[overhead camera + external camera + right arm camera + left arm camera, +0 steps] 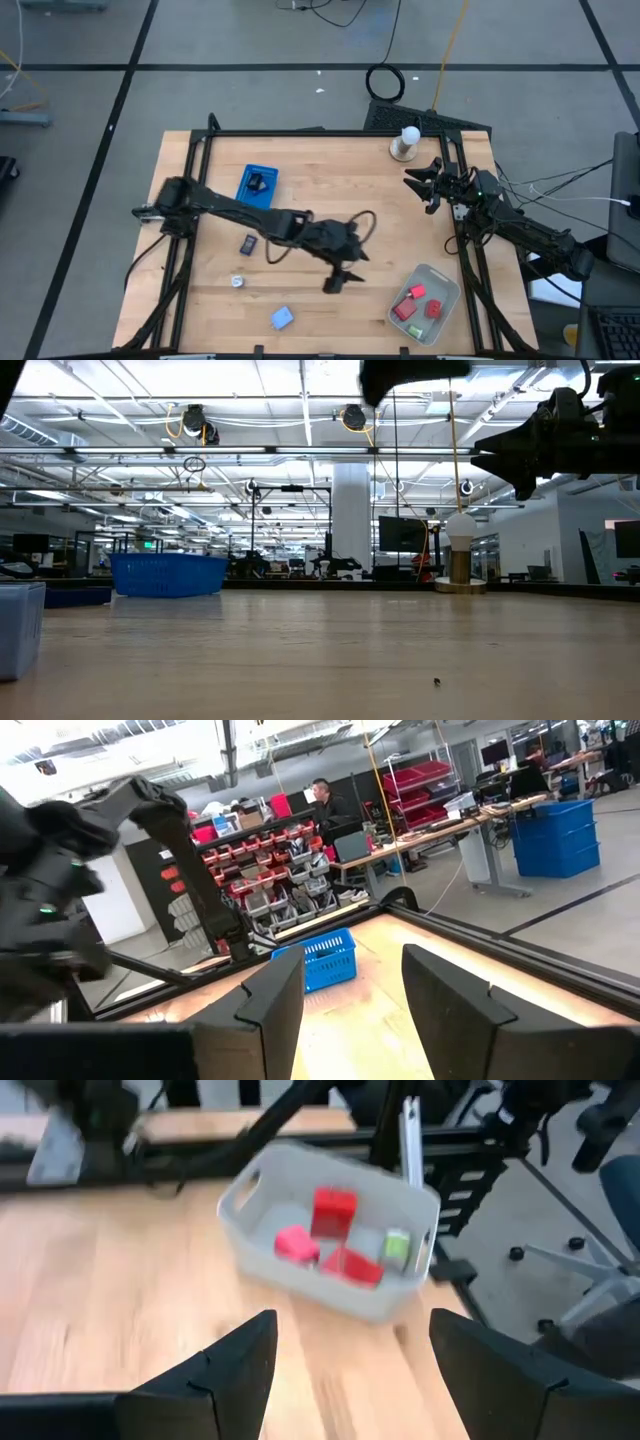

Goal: Pick & Place Office items
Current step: Put the blue charger adapter into the white bin

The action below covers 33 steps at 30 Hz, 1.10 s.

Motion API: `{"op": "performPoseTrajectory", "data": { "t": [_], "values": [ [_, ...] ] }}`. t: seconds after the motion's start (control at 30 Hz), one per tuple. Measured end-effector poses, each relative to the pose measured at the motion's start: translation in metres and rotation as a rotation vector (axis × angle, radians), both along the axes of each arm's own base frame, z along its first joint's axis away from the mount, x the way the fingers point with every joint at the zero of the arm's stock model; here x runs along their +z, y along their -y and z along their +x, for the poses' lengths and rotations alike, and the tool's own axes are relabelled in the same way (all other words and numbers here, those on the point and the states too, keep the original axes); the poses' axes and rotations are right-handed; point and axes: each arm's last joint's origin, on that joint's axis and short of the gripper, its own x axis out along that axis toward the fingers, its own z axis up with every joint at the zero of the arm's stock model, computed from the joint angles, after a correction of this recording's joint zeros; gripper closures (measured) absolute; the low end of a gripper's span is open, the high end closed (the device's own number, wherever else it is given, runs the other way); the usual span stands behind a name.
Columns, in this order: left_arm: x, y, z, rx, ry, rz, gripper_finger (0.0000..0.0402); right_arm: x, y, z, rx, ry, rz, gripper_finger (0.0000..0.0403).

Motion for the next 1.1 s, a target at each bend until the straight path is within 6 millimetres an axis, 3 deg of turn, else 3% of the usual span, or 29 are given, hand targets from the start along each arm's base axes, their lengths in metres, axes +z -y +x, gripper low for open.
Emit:
{"op": "performPoseTrajectory", "data": {
  "t": [0.3, 0.63, 0.83, 1.1],
  "values": [
    [-0.009, -0.028, -0.073, 0.218, -0.141, -0.206, 0.0135, 0.0, 0.0, 0.0, 0.0, -0.001, 0.001, 0.0243],
    [-0.015, -0.045, -0.156, 0.404, -0.234, -0.446, 0.0135, 0.0, 0.0, 0.0, 0.0, 0.0, 0.0, 0.0243],
    [-0.018, -0.046, -0.19, 0.43, -0.307, -0.499, 0.0135, 0.0, 0.0, 0.0, 0.0, 0.0, 0.0, 0.0243],
    [-0.01, -0.042, -0.222, 0.493, -0.395, -0.457, 0.0135, 0.0, 0.0, 0.0, 0.0, 0.0, 0.0, 0.0243]
  ]
}}
